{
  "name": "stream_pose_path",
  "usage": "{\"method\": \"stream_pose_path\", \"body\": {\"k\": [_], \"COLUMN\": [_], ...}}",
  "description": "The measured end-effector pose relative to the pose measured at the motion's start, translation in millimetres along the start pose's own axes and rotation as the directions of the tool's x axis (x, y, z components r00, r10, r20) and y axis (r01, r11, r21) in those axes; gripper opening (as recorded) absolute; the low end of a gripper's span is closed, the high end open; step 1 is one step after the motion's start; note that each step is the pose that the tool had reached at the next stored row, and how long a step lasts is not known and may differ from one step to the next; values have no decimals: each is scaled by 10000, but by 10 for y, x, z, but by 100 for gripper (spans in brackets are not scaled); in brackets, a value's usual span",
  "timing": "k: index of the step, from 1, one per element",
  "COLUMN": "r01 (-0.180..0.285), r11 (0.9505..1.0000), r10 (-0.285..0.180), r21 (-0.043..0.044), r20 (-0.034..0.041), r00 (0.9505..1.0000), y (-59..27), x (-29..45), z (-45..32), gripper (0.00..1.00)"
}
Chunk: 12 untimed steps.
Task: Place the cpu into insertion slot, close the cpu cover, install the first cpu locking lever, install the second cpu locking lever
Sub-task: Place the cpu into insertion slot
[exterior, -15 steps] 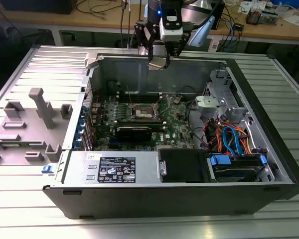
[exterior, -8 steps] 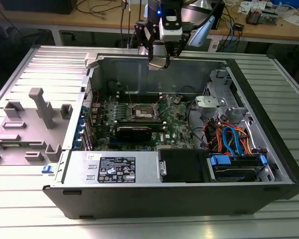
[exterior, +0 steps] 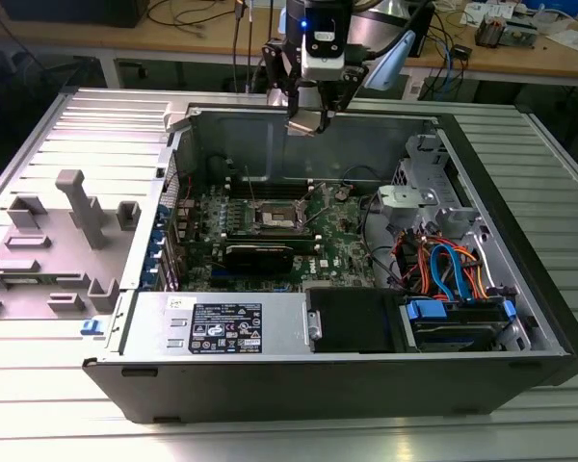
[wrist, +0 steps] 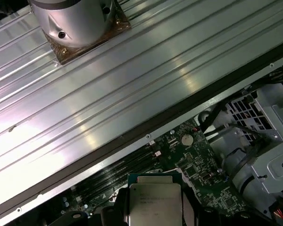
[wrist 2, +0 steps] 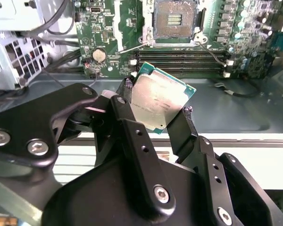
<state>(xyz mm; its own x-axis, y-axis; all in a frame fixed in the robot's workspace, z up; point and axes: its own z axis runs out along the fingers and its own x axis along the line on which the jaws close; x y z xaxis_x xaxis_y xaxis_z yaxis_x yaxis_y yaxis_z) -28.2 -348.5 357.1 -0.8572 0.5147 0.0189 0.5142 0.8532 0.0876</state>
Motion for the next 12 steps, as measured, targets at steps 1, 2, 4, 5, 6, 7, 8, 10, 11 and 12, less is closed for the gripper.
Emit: {"method": "stream_pose_path", "body": {"k": [1,2,4,5,6,7,8,10,11,12], "r01": [-103,-207,-292,-300,-301,-301,-302,-303,-303,-306], "r11": [9999,9998,9996,9996,9995,9995,9995,9995,9995,9995], "r10": [103,207,292,300,301,301,302,303,303,306], "r21": [-2,-3,-6,-6,-6,-7,-7,-7,-7,-7], "r20": [9,18,26,26,27,27,26,26,27,26], "r00": [9999,9998,9996,9995,9995,9995,9995,9995,9995,9995], "y": [0,0,-1,-1,-1,-1,-1,0,0,-1], "x": [0,0,0,0,0,0,0,0,0,0], "z": [1,1,2,2,2,2,2,2,2,2], "gripper": [54,54,54,54,54,54,54,54,54,54]}}
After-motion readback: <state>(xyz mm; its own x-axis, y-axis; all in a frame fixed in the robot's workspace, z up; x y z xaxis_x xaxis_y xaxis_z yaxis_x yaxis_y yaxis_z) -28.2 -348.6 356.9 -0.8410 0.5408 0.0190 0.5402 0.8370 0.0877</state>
